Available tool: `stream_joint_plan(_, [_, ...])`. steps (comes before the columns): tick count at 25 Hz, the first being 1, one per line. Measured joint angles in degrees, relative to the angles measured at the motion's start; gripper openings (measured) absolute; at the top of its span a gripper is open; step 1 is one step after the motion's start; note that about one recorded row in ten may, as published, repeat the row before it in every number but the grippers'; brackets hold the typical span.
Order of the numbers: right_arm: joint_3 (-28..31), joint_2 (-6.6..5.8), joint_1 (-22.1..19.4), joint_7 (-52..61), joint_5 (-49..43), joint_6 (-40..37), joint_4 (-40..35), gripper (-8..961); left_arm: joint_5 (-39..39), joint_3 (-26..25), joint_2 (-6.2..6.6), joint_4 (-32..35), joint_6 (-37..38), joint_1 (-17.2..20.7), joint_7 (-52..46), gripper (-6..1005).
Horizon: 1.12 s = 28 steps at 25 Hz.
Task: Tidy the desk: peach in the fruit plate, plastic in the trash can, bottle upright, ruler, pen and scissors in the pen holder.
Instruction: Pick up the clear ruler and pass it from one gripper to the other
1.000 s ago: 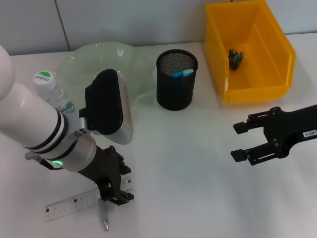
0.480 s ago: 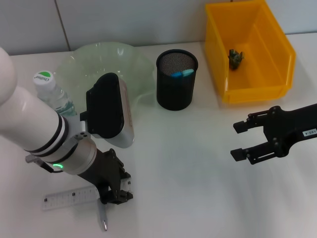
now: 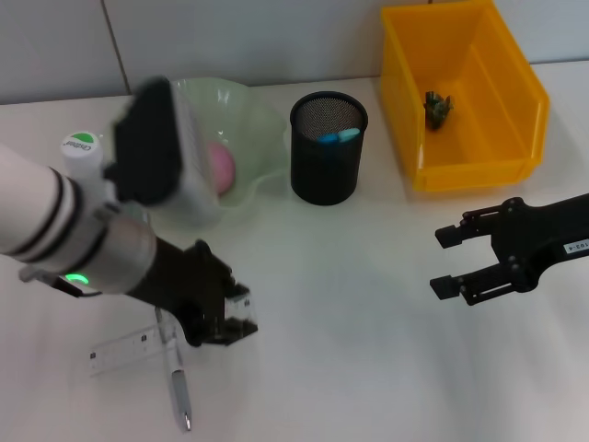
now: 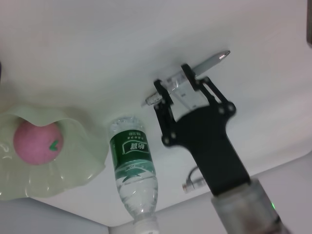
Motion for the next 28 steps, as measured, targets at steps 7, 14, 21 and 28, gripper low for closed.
stream_joint_plan(7, [0.8,-0.14,-0.1,0.7,0.0,-0.1,-0.6,735,-16.9,-18.2,0.1,1.1,7.6,1.2,-0.5,395])
stream_joint_plan(14, [1.0,-0.15,-0.2,0.7,0.0,0.0,-0.7,733,-34.5,-24.0,0.0,-1.1,6.3,5.9,2.1,396])
stream_joint_plan(21, [2.8,-0.14,-0.5,0.3,0.0,0.7,-0.7,730,-55.9,-24.7,0.06,-11.5,3.9,9.3,12.1,396])
stream_joint_plan(28, [2.8,-0.14,-0.6,0.3,0.0,2.0,-0.6,727,-74.1,-20.8,-0.26,-28.0,4.3,8.3,31.5,395])
